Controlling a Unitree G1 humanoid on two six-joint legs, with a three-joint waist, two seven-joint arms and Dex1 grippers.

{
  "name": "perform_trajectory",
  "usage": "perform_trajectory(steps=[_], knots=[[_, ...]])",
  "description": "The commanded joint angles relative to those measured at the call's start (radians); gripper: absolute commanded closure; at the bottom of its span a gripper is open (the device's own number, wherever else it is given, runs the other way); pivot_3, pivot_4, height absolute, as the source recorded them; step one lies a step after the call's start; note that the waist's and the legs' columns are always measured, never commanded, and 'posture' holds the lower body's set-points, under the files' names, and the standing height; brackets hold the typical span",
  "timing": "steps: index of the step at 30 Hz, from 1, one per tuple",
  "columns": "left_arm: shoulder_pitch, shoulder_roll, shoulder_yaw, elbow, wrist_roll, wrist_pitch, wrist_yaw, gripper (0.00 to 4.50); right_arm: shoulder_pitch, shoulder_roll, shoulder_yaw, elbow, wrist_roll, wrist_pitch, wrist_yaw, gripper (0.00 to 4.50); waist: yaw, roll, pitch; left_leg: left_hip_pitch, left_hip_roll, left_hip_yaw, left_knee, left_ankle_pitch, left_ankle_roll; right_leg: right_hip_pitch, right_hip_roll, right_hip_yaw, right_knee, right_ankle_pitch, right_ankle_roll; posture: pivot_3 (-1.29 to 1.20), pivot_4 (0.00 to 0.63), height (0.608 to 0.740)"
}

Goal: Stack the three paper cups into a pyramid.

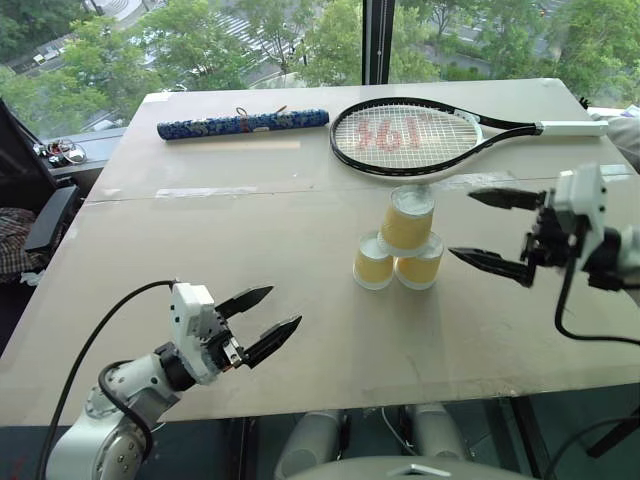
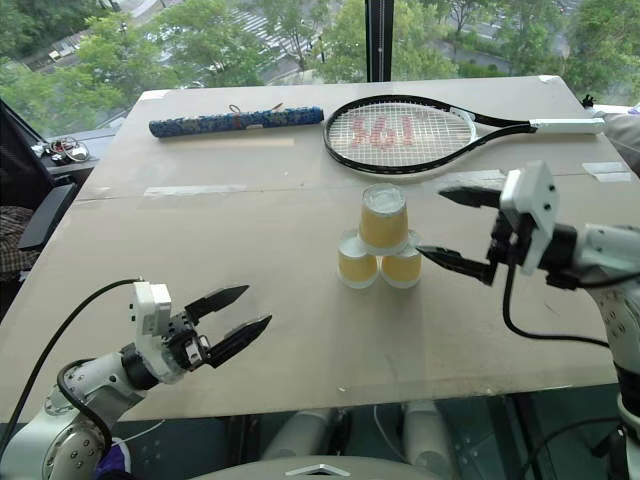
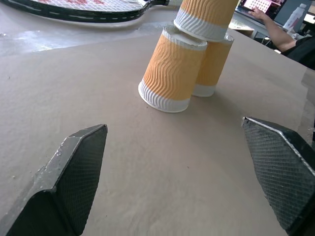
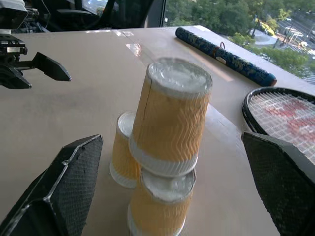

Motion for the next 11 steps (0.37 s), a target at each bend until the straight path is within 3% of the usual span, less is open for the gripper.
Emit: perform_trajectory(steps=[1,5,11], knots=[[0.013,0.015,0.033,0.049,0.032,-0.052,-0.032,0.0,0.122,-0.008,-0.095,-0.034,-0.032,-0.081,0.016,0.05,-0.002,0.001,0.0,0.0,0.0,0.001,0.0,0.0,0.0,0.0,0.0,0.001,0.001,0.0,0.0,0.0,0.15,0.74],[0.043,0.038,0.056,0.119,0.063,-0.094,-0.082,0.0,0.33,0.01,-0.156,0.003,-0.123,-0.188,0.022,0.05,0.001,0.0,0.0,0.001,0.0,0.001,0.001,0.0,0.0,0.001,0.0,0.0,0.001,0.0,0.0,0.0,0.15,0.74],[0.047,0.048,0.044,0.143,0.078,-0.102,-0.103,0.0,0.423,0.021,-0.16,0.081,-0.179,-0.295,0.011,0.05,-0.002,0.0,0.0,0.002,0.0,0.003,0.001,0.0,0.0,0.001,0.0,0.002,0.001,0.0,0.0,0.0,0.15,0.74]])
